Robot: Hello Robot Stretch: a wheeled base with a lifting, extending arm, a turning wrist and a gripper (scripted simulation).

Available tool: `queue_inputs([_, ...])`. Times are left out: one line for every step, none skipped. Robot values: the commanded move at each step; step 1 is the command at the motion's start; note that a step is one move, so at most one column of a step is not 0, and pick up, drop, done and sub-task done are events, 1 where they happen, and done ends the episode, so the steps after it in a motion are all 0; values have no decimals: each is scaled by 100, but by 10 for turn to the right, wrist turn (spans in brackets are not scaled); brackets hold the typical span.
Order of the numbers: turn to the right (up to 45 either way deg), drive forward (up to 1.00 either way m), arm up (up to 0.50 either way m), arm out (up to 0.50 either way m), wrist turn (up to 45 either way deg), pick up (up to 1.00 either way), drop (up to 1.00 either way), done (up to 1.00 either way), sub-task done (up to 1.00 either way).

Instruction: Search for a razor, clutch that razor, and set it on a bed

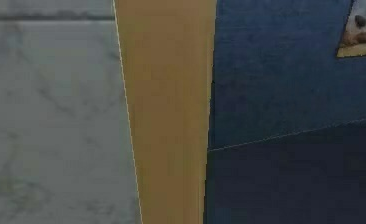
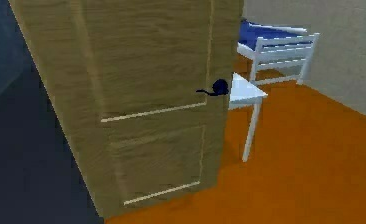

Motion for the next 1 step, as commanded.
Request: queue_inputs([450,0,0,0,0,0,0,0,0])
